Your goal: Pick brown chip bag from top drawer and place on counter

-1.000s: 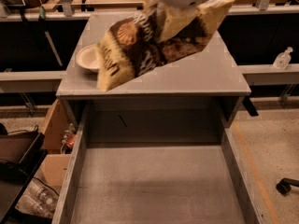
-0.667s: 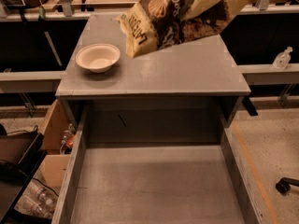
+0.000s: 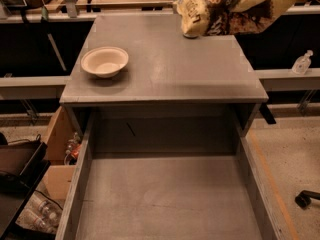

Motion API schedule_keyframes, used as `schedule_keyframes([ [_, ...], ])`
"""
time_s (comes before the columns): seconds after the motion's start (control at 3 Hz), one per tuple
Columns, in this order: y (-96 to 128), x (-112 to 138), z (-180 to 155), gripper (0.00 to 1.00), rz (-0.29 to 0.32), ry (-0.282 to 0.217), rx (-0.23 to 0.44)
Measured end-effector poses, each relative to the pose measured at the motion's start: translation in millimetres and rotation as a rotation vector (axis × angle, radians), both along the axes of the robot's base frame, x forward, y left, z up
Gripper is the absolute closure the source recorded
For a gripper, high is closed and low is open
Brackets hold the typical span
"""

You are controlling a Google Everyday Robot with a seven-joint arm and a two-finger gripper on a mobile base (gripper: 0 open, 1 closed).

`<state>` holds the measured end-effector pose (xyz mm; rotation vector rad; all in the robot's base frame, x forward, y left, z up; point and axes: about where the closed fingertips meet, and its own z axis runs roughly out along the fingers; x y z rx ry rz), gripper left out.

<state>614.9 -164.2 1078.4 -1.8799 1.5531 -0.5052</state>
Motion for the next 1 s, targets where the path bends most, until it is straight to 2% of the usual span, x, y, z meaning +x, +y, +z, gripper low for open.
schedule_keyframes([
  [0.33,-31,26,-33,1.00,-0.043,0.030,0.066],
  [0.67,-48,42,-77,1.00,-0.049,0.054,0.143],
  [1.0,-48,60,-129,1.00,-0.022,0.060,0.228],
])
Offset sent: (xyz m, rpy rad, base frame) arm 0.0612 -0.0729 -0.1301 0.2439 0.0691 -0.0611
